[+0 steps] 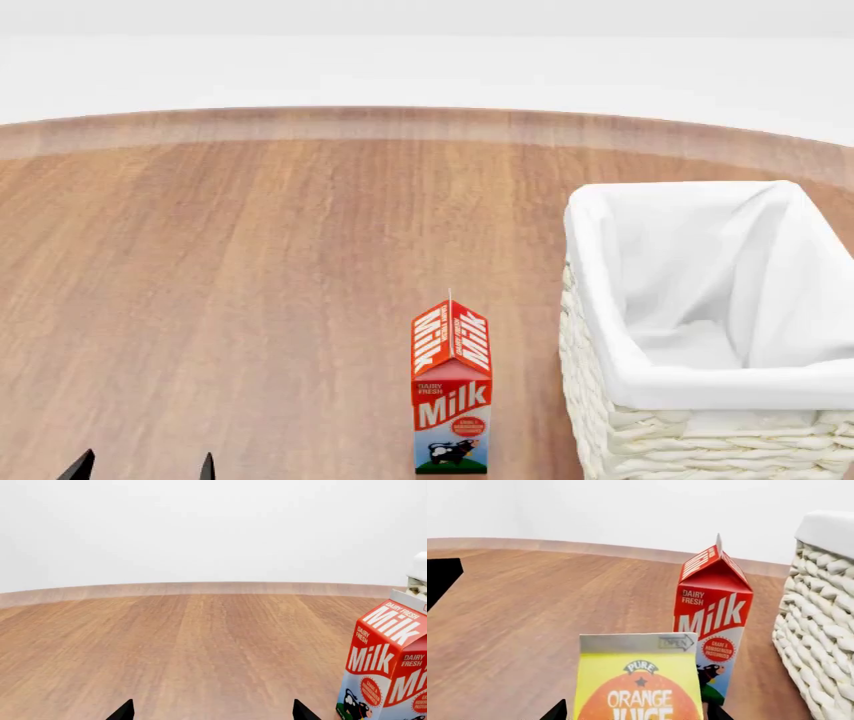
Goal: Pick up the orange juice, and put it in the basket.
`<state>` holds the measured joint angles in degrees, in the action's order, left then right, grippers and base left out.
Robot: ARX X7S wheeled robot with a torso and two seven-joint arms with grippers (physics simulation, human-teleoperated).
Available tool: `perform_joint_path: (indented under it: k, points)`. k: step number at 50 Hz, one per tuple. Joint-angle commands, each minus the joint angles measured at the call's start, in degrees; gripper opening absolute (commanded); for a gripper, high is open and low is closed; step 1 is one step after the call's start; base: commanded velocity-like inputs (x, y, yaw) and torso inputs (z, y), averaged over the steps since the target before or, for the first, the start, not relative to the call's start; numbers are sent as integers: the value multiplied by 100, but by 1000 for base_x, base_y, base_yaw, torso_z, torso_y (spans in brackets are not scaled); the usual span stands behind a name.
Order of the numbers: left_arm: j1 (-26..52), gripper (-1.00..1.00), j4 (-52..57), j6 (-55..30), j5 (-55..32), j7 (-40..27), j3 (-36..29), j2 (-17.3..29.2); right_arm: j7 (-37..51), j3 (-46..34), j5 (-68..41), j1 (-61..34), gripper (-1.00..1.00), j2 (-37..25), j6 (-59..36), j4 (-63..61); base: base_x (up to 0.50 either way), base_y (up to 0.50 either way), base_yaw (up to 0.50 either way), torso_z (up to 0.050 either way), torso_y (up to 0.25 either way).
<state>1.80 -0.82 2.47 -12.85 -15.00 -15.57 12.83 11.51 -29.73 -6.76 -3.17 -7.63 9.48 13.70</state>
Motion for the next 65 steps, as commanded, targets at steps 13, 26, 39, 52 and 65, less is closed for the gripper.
perform_joint_path:
  k: [13, 26, 39, 52, 65]
  points:
    - [12, 100, -5, 15, -39, -46, -51, 39, 61, -105, -57, -53, 100, -20, 16, 48, 0, 0, 0, 0, 0]
    - [18, 100, -8, 24, -60, -70, -78, 59, 120, -143, -89, -16, -100, -79, 8, -82, 0, 0, 0, 0, 0]
    - [25, 100, -11, 34, -83, -98, -110, 83, 142, -193, -159, 77, -100, -154, -11, -303, 0, 0, 0, 0, 0]
    - [33, 100, -14, 43, -106, -125, -141, 106, 220, -318, -141, 372, -100, -338, -163, -1078, 0, 0, 0, 0, 1]
    - [40, 100, -17, 53, -128, -151, -170, 127, 362, -332, -110, 480, -100, -508, -417, -1714, 0, 0, 0, 0, 1]
